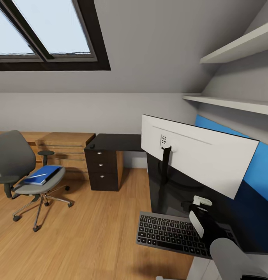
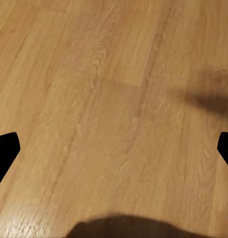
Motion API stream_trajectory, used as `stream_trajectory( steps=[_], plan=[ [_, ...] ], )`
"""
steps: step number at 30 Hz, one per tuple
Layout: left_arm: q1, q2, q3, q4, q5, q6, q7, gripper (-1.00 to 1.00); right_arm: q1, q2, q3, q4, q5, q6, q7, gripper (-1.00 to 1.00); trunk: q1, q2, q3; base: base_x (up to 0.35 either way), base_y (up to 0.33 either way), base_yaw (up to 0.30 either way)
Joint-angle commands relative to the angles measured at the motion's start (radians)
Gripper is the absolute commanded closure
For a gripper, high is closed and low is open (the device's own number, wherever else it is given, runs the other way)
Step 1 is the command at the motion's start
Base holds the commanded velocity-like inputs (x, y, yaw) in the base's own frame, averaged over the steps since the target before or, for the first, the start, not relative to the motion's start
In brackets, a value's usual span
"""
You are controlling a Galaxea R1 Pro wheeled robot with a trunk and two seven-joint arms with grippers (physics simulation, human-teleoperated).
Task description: In the bedroom, organize the workspace by keeping the computer under the desk, ensuring the monitor is on the desk, placing the keyboard on the desk next to the monitor, placing the mouse on the desk next to the keyboard, moving the folder from the swivel chair onto the desk next to the mouse, stacking the notebook on top of the folder with the pen on top of the notebook, and positioning the swivel chair next to the desk.
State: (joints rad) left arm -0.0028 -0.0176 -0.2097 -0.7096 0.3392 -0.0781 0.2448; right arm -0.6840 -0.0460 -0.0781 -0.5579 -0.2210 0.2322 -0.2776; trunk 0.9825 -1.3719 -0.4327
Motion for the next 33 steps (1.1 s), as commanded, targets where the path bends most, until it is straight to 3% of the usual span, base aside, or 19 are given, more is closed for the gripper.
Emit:
stream_trajectory(
  steps=[1, 12, 20, 33],
  plan=[
    [0.000, 0.001, -0.005, -0.001, 0.011, -0.005, 0.007, -1.00, 0.000, 0.000, 0.001, -0.002, -0.009, 0.004, -0.005, -1.00, 0.000, -0.001, 0.001, 0.000, 0.000, 0.000],
    [0.000, 0.002, -0.006, -0.001, 0.011, -0.003, 0.007, -1.00, 0.000, -0.002, 0.000, -0.002, -0.009, 0.042, -0.005, -1.00, 0.000, -0.001, 0.007, -0.064, 0.000, 0.000],
    [0.000, 0.001, -0.006, 0.000, 0.011, -0.003, 0.007, -1.00, 0.000, -0.004, -0.064, -0.002, -0.009, 0.078, -0.005, -1.00, 0.000, -0.001, 0.007, -0.071, 0.000, 0.000],
    [0.000, 0.001, -0.006, 0.001, 0.011, -0.004, 0.007, -1.00, 0.000, -0.005, -0.077, -0.002, -0.009, 0.090, -0.005, -1.00, 0.000, -0.001, 0.007, -0.002, 0.000, 0.000]
  ],
)
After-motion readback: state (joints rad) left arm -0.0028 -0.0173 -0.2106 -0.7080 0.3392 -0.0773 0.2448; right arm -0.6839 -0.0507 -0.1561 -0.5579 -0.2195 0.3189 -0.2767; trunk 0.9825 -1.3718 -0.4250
